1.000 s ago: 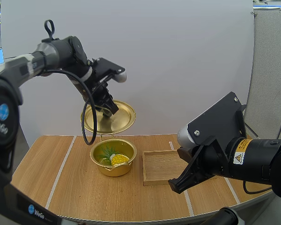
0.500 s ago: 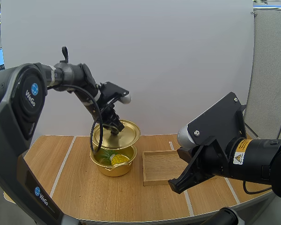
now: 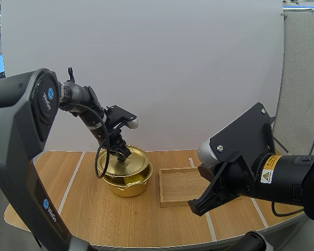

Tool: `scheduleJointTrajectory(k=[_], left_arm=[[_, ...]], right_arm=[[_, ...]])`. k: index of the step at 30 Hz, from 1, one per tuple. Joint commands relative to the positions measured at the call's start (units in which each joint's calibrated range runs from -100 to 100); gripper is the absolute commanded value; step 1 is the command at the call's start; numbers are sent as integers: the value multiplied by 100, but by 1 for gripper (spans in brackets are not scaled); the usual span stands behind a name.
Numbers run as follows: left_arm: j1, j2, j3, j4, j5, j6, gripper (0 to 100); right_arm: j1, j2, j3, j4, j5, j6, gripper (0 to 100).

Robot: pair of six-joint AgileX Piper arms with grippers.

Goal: Open the pot, put the pineapple inside, and close it

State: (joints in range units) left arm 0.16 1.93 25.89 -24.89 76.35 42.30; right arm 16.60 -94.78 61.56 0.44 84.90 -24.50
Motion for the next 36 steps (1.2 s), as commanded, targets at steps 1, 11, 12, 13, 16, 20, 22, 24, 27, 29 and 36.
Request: scheduleJointTrajectory(k=[1, 11, 12, 13, 16, 20, 22, 24, 27, 29, 36], left_arm=[[-3, -4, 11, -218, 159, 91, 0], [-3, -4, 493, -223, -342, 229, 0], [-3, -4, 555, -223, -404, 252, 0], [-3, -4, 589, -223, -442, 278, 0], [-3, -4, 647, -223, -519, 298, 0], [-3, -4, 645, -359, -439, 418, 0], [-3, -4, 645, -385, -324, 451, 1], [-3, -4, 645, -385, -288, 451, 14], [-3, -4, 645, -385, -174, 451, 54], [-3, -4, 645, -385, -19, 451, 98], [-3, -4, 645, -363, 440, 316, 100]], right_arm=[[-22, -52, -18, -44, -42, -9, 0], [-22, -52, -18, -44, -42, -9, 0], [-22, -52, -18, -44, -42, -9, 0], [-22, -52, -18, -44, -42, -9, 0], [-22, -52, -18, -44, -42, -9, 0], [-22, -52, -18, -44, -42, -9, 0], [-22, -52, -18, -44, -42, -9, 0], [-22, -52, -18, -44, -42, -9, 0], [-22, -52, -18, -44, -42, -9, 0], [-22, -52, -18, -44, -42, -9, 0], [-22, -52, -18, -44, -42, -9, 0]])
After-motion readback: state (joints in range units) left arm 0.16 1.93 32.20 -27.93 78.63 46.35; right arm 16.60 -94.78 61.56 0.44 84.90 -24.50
